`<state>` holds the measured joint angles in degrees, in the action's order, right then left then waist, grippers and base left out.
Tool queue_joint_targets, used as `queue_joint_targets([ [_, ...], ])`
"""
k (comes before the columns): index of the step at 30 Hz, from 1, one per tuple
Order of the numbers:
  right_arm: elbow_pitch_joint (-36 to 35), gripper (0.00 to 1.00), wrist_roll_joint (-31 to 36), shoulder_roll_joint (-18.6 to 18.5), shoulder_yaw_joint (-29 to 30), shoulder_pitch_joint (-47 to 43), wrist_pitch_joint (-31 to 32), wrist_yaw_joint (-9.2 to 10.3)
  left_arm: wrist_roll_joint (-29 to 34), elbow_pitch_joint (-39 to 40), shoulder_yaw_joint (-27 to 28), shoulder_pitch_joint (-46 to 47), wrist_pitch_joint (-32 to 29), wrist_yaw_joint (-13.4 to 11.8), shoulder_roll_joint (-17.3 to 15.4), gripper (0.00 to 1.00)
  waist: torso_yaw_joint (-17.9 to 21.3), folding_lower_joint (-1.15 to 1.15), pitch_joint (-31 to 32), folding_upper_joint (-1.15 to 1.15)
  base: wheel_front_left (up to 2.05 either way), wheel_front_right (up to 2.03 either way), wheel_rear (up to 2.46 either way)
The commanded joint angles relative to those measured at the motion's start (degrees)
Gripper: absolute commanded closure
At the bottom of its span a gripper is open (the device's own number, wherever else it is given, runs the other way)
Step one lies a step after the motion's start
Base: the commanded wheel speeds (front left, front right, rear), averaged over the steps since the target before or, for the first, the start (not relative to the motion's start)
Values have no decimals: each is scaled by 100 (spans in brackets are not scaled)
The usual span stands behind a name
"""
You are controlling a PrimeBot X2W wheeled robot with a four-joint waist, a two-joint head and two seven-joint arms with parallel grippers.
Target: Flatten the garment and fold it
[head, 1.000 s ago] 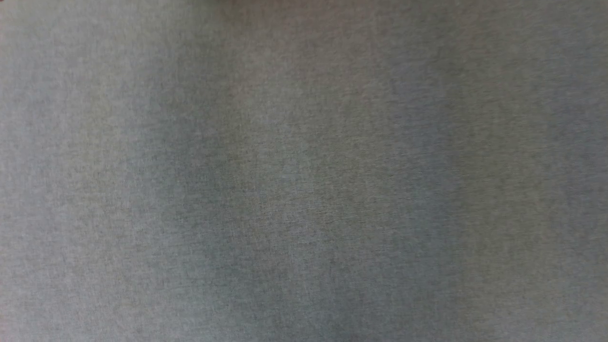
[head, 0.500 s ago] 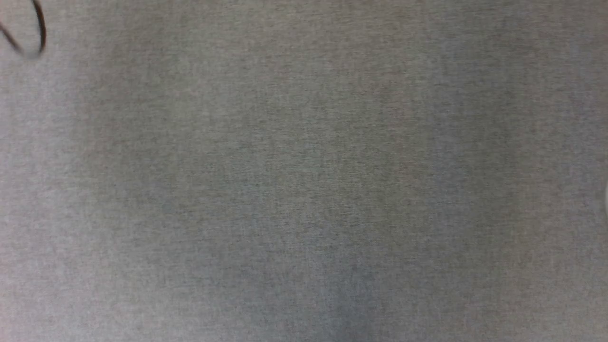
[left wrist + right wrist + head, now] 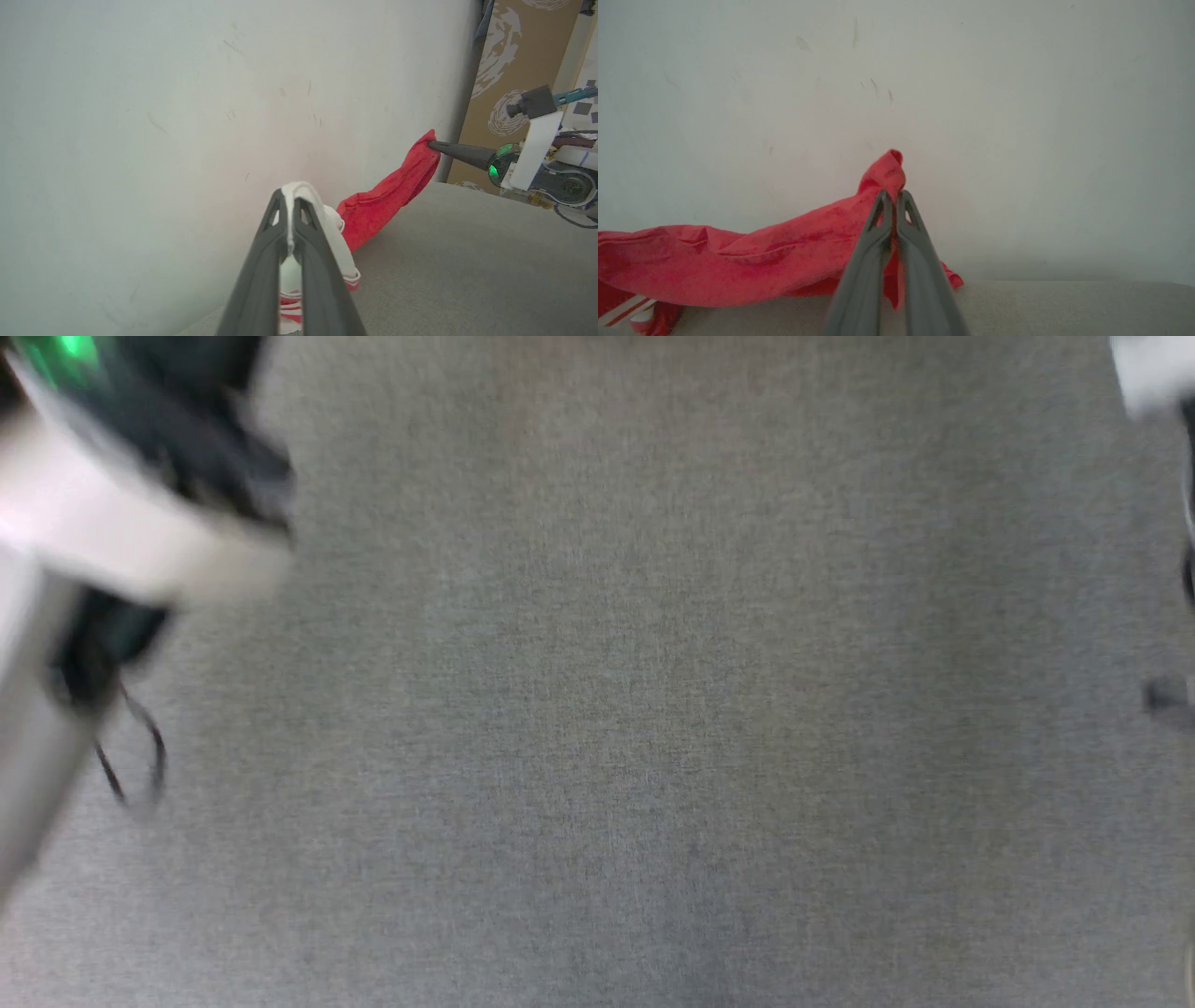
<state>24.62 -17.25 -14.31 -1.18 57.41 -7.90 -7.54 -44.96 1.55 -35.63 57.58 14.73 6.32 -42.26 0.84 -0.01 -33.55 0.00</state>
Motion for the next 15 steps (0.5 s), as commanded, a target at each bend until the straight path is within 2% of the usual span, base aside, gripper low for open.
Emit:
queue_joint_targets([
  [1,-523,100,-166,-82,247,-694,132,5,35,282,20,-545,27,-118,-115,100,-13,1,439,0,0,0,0],
  [4,-1340,100,-276,-40,700,-1804,399,5,144,658,-67,-1384,27,-306,-207,100,-13,1,669,0,0,0,0],
  [7,-1947,100,-347,238,1067,-2778,616,5,325,844,-243,-2165,27,-545,-258,100,26,1,874,0,0,0,0],
  [11,-2466,100,-386,666,1427,-3801,775,5,585,933,-480,-3050,27,-961,-191,100,42,1,1118,0,0,0,0],
  [15,-2759,100,-303,922,1554,-4615,858,5,685,731,-608,-3738,27,-1177,-50,100,54,1,1356,0,0,0,0],
])
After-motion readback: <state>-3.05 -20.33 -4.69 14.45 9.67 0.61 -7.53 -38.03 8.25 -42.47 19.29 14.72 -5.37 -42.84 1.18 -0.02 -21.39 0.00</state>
